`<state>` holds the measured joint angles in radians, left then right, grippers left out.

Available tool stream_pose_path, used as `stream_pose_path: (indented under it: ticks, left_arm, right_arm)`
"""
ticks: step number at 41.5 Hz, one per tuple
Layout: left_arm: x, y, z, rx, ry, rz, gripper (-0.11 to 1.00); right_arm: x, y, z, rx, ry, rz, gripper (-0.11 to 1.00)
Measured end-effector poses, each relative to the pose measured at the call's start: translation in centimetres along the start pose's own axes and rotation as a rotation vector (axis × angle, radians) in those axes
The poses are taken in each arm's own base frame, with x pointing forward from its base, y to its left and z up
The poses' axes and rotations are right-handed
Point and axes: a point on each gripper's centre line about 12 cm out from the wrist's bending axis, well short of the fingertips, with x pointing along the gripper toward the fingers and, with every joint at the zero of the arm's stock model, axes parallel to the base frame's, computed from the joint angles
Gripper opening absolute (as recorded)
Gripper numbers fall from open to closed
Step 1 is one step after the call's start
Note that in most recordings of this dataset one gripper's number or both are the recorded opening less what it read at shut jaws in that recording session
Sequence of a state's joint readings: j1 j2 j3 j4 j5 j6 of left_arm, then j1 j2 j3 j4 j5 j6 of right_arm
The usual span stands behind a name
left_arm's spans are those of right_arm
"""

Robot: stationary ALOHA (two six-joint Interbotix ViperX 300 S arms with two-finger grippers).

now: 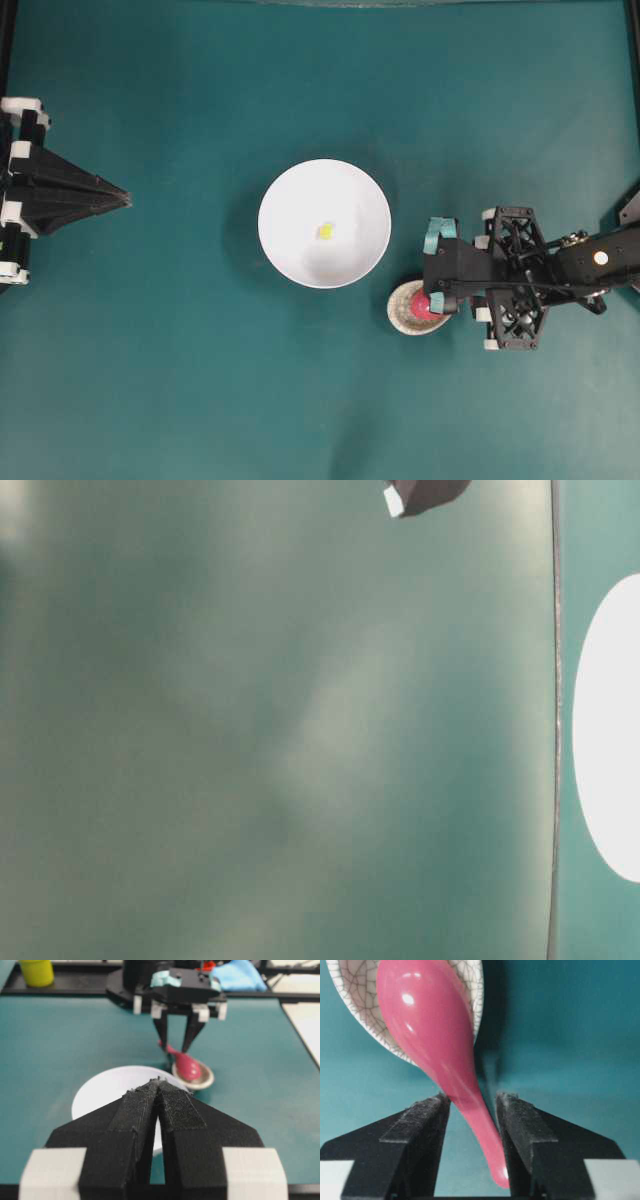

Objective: Scoop the yellow hexagonal prism block from the bowl with a spoon using the right arm.

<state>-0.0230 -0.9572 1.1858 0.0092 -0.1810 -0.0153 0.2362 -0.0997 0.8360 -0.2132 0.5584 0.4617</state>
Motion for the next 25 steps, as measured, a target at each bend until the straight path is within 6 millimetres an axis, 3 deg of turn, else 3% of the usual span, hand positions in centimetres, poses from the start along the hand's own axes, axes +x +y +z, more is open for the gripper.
stream_pose_path:
  ticks: [8, 25]
  left_arm:
    - [0.0, 0.0, -0.02, 0.002, 0.002, 0.0, 0.0]
    - [-0.02, 0.0, 0.01, 0.003, 0.0, 0.0, 0.0]
  right_arm:
    - [-0.02, -0.1, 0.09, -0.015, -0.004, -0.009, 0.32]
    - [-0.42, -0.19, 0.73, -0.031, -0.006, -0.028, 0.24]
